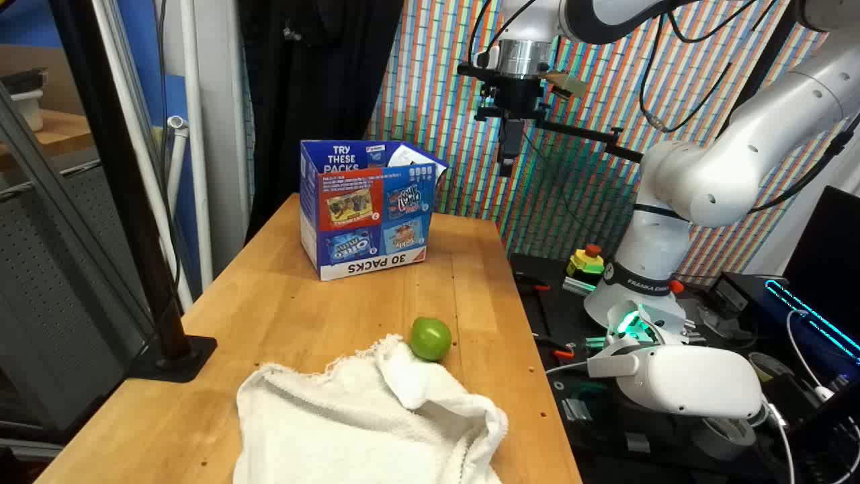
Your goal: Put the green object on the towel, then fold the towel and put it in the box
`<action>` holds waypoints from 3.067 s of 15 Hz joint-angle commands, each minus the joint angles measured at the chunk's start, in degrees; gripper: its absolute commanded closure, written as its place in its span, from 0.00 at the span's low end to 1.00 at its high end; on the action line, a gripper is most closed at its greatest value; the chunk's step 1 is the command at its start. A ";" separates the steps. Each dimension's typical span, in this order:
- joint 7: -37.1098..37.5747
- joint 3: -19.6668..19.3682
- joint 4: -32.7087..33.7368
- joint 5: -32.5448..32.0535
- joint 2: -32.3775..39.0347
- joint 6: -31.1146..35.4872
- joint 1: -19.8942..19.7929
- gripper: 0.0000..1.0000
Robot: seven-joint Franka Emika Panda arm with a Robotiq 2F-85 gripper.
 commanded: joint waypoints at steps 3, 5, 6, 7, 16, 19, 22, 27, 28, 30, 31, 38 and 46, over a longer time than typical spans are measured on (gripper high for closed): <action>0.06 -0.08 0.30 -0.04 -0.04 -0.11 0.11 0.00; 0.06 -0.08 0.31 -0.04 -0.04 -0.11 0.11 0.00; 0.06 -0.08 0.31 -0.04 -0.04 -0.11 0.11 0.00; 0.06 -0.08 0.31 -0.04 -0.04 -0.11 0.11 0.00; -5.25 1.07 -1.01 -1.60 -2.39 3.78 2.83 0.00; -7.88 2.93 -1.67 -2.73 -3.76 6.26 5.47 0.00; -8.72 6.07 -2.17 -4.03 -4.59 8.00 8.86 0.00; -9.32 11.68 -1.09 -5.49 -3.69 11.56 15.39 0.00; -9.69 12.70 -0.63 -5.59 -2.91 12.53 16.77 0.00; -11.18 14.02 0.05 -6.29 -1.37 15.14 18.95 0.00; -12.28 14.34 0.24 -6.77 -0.83 16.62 19.87 0.00; -23.58 14.17 4.05 -10.60 10.59 31.82 23.53 0.00; -48.63 11.12 8.27 -5.06 29.05 47.37 26.38 0.00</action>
